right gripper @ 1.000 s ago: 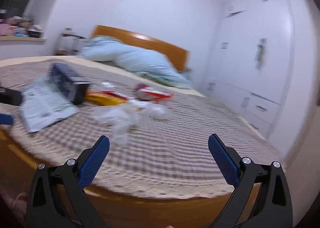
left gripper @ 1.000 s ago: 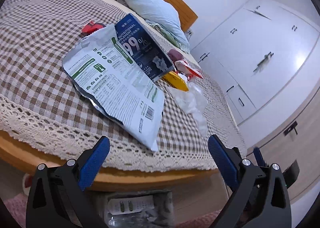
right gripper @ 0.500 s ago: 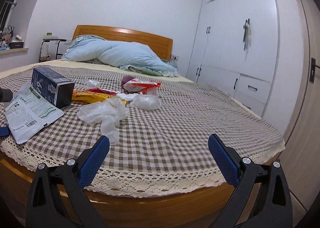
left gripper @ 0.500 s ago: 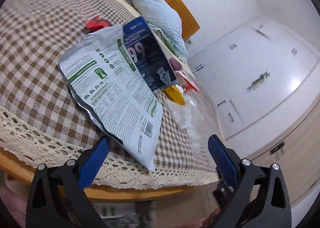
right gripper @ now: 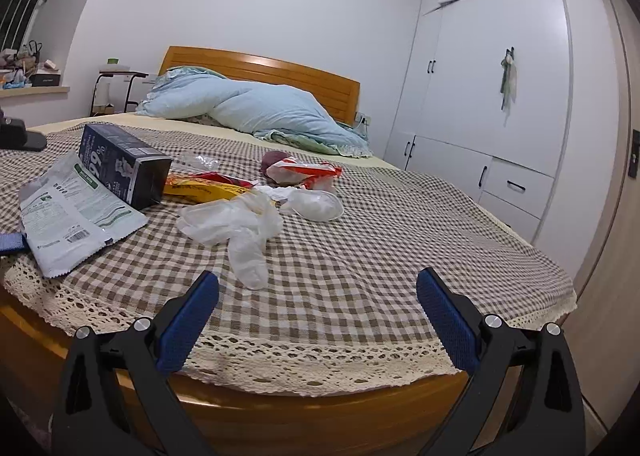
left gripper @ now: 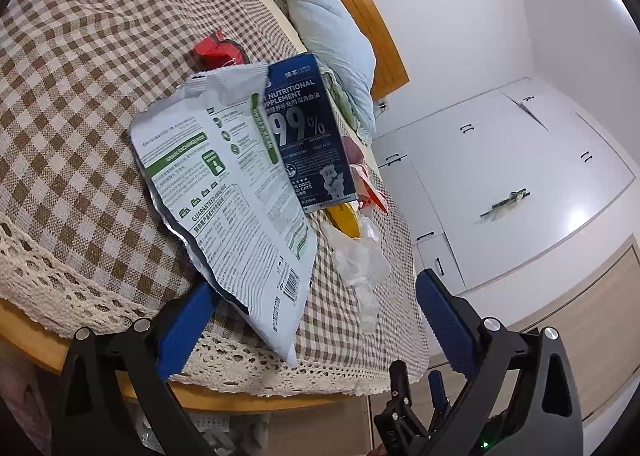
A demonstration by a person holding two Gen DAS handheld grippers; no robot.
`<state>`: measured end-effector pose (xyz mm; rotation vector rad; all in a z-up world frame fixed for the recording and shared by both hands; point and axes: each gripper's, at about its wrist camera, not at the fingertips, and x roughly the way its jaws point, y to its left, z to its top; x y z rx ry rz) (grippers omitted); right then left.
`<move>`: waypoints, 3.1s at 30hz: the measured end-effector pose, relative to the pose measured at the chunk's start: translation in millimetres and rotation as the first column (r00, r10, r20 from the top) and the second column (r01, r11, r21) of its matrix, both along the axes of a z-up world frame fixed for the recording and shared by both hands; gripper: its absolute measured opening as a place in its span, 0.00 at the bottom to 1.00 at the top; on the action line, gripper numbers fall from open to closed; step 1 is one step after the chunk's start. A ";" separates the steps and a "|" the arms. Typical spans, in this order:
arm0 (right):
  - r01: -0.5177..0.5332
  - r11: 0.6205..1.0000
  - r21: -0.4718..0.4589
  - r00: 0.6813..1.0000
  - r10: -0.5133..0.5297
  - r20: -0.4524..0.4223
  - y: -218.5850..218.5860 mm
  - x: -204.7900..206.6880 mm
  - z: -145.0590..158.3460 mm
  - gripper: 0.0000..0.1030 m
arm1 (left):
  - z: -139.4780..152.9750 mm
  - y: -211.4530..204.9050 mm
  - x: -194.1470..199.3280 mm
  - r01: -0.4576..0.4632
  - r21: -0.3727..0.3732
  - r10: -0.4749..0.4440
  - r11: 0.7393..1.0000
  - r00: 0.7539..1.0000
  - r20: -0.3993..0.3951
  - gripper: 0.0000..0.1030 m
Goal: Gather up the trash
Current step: 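Reach the left tool toward the foil pouch and blue supplement box, then grasp the foil pouch with the left tool while the right tool grasps the plastic gloves, then carry the foil pouch with the left tool while the right tool carries the gloves toward the wastebasket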
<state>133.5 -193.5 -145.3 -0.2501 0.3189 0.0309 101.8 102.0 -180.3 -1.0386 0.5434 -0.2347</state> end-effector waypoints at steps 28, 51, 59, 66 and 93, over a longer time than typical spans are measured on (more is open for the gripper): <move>-0.059 0.998 -0.020 0.997 0.059 0.039 12.5 24.5 9.2 0.92 | 14.9 6.4 32.9 -0.138 0.065 0.141 0.988 0.989 -0.046 0.72; -0.117 0.988 0.102 0.991 0.123 -0.059 46.0 83.7 11.8 0.92 | 36.4 28.4 19.8 -0.150 0.143 0.144 0.978 0.988 0.052 0.00; -0.106 0.980 0.168 0.978 0.134 -0.162 52.0 107.9 8.2 0.92 | 49.9 27.8 33.6 -0.154 0.191 0.143 0.969 0.987 0.072 0.00; -0.122 0.973 0.196 0.958 0.167 -0.233 53.6 119.4 3.8 0.92 | 45.5 27.8 44.6 -0.136 0.193 0.127 0.972 0.990 0.057 0.00; -0.185 0.918 0.350 0.919 0.288 -0.269 33.8 110.5 -2.0 0.06 | 29.3 25.3 38.4 -0.133 0.225 0.137 0.965 0.991 -0.001 0.00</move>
